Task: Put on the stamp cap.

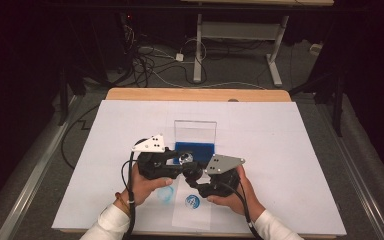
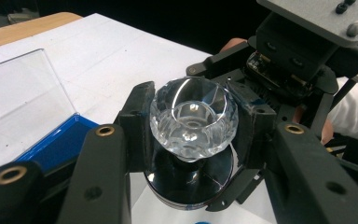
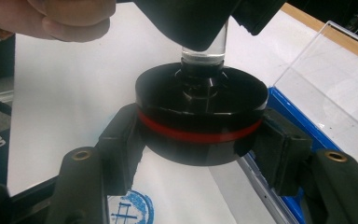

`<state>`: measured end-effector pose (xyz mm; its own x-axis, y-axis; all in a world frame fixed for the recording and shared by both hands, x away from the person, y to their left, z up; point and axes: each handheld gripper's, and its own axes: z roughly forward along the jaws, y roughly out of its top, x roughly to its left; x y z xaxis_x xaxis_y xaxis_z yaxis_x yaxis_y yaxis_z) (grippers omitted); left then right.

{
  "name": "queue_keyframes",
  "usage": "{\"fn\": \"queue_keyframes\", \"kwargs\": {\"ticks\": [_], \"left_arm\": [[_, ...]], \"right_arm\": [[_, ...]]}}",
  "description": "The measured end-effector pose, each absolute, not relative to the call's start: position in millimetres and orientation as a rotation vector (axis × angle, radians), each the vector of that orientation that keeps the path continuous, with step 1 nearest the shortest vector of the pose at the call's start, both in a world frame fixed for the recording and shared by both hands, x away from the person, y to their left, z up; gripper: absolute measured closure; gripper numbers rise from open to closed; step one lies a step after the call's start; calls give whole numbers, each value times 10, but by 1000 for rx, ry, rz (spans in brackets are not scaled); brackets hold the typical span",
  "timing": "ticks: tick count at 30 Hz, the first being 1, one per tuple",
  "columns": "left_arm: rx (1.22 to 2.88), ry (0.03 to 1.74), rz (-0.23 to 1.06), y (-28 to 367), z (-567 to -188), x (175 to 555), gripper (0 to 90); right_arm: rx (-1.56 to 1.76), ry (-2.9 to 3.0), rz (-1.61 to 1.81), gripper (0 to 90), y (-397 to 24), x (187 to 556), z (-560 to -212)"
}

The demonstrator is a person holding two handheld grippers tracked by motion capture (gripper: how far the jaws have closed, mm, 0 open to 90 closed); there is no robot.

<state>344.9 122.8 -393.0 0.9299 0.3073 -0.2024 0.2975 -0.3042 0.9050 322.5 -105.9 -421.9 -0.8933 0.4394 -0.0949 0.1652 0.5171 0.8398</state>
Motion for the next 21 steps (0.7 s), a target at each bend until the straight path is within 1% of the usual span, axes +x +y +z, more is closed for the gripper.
{"fn": "queue_keyframes", "kwargs": {"ticks": [7, 14, 21], "left_arm": [[1906, 432, 25, 1220, -3917, 3422, 544], [1933, 405, 82, 1163, -3895, 3359, 544], [1939, 411, 94, 1166, -3890, 3358, 544]], "right_arm": [[497, 2459, 1318, 390, -1062, 3212, -4210], [486, 2468, 1304, 390, -1058, 3205, -4205], [494, 2463, 1318, 389, -1056, 3216, -4216]]}}
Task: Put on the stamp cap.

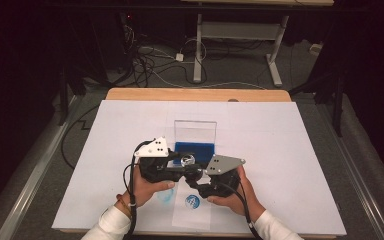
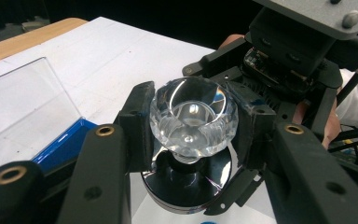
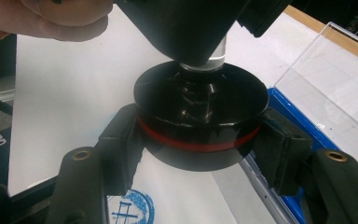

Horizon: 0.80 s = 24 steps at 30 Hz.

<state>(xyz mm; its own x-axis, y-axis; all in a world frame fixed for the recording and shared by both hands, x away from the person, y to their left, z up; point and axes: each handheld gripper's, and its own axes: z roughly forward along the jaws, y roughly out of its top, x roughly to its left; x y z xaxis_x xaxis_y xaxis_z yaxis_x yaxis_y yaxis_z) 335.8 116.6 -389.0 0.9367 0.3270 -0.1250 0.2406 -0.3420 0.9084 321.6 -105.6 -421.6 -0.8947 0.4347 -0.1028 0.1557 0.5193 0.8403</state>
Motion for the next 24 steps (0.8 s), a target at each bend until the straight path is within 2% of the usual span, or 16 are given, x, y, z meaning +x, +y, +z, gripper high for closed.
{"fn": "queue_keyframes", "kwargs": {"ticks": [24], "left_arm": [[1956, 420, 97, 1151, -3893, 3364, 543]], "right_arm": [[485, 2475, 1316, 384, -1063, 3234, -4256]]}}
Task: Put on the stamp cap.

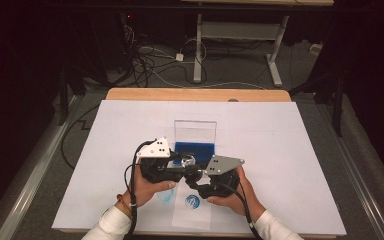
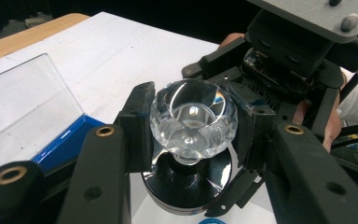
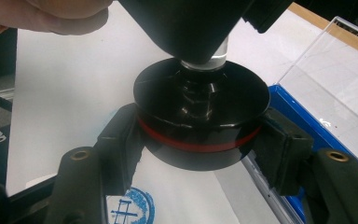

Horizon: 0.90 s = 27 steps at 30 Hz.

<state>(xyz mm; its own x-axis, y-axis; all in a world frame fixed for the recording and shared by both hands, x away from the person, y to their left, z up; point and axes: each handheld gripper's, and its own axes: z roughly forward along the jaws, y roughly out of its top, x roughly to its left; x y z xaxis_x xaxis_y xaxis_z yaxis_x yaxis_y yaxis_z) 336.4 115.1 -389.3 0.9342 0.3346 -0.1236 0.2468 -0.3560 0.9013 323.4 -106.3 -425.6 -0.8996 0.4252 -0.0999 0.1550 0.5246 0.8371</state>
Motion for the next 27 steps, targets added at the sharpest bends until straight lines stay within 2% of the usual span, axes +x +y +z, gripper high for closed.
{"fn": "queue_keyframes", "kwargs": {"ticks": [8, 20, 27], "left_arm": [[1946, 424, 100, 1159, -3887, 3362, 544], [1947, 414, 97, 1170, -3870, 3353, 544], [1949, 416, 108, 1195, -3854, 3357, 545]], "right_arm": [[503, 2467, 1311, 379, -1075, 3245, -4271], [504, 2469, 1258, 292, -1067, 3253, -4294], [493, 2475, 1255, 277, -1070, 3247, -4296]]}}
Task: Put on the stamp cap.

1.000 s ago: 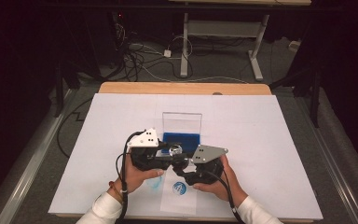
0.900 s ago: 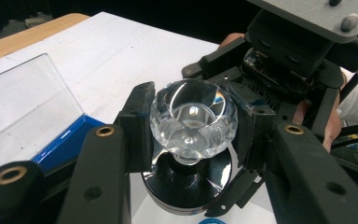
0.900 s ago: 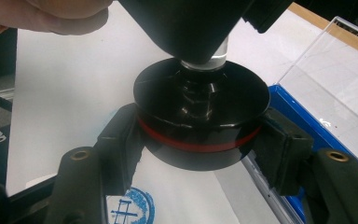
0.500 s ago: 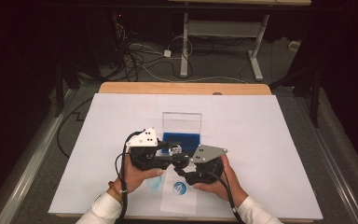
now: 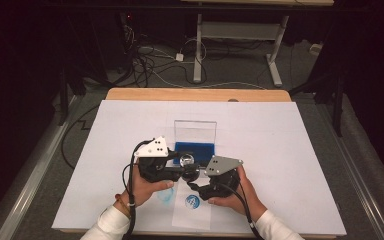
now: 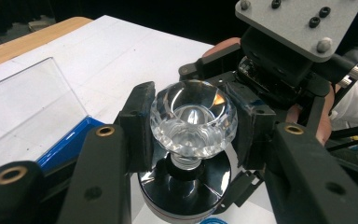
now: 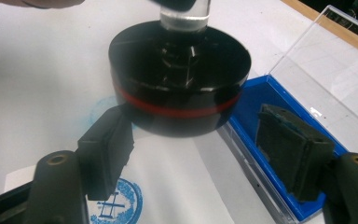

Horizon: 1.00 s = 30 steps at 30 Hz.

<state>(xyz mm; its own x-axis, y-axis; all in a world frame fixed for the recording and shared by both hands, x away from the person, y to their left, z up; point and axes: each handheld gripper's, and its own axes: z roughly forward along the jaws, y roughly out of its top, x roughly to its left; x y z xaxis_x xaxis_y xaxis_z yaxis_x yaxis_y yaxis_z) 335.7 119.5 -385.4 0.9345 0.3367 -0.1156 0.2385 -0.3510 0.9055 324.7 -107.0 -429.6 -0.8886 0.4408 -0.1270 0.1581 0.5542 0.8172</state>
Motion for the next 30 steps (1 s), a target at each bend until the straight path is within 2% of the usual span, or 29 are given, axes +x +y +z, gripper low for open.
{"fn": "queue_keyframes", "kwargs": {"ticks": [5, 30], "left_arm": [[1947, 421, 123, 1228, -3839, 3361, 545], [2009, 426, 197, 1267, -3813, 3323, 545]], "right_arm": [[475, 2481, 1258, 247, -1094, 3240, -4292], [478, 2398, 1211, 266, -1292, 3220, -4181]]}}
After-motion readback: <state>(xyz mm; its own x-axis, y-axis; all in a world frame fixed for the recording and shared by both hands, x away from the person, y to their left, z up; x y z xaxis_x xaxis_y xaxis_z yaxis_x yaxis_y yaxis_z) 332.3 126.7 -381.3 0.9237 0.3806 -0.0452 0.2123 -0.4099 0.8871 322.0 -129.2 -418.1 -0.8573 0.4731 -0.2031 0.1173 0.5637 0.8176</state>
